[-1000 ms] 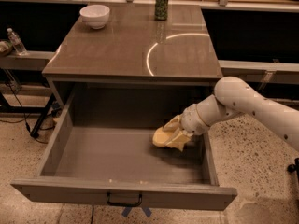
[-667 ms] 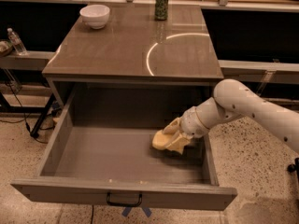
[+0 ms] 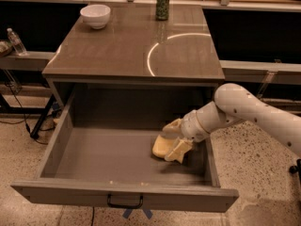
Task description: Place sponge into top drawer
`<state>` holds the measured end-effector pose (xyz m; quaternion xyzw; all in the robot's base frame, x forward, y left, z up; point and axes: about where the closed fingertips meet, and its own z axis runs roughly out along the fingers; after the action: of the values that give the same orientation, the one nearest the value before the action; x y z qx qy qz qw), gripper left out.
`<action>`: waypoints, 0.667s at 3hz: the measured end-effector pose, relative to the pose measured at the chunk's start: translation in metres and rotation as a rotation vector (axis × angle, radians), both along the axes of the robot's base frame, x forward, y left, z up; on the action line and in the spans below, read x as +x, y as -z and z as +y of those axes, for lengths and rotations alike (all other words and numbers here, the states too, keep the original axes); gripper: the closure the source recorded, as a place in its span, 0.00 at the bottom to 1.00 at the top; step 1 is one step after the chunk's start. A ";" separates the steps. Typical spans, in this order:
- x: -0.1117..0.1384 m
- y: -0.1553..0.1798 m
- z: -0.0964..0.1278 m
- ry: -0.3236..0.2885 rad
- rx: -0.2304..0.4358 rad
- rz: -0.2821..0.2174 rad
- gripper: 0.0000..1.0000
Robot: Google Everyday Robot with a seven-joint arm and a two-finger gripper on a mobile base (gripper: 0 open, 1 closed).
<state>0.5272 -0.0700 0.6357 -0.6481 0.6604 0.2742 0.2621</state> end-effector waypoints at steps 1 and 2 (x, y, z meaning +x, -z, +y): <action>0.002 -0.014 0.000 0.015 0.003 -0.022 0.00; 0.011 -0.069 -0.022 0.083 -0.038 -0.090 0.00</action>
Offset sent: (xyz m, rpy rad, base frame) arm 0.0289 -0.0615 0.2014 -0.1372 -0.2686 -0.1947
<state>0.5382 -0.0919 0.7042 -0.6365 0.6794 0.2212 0.2904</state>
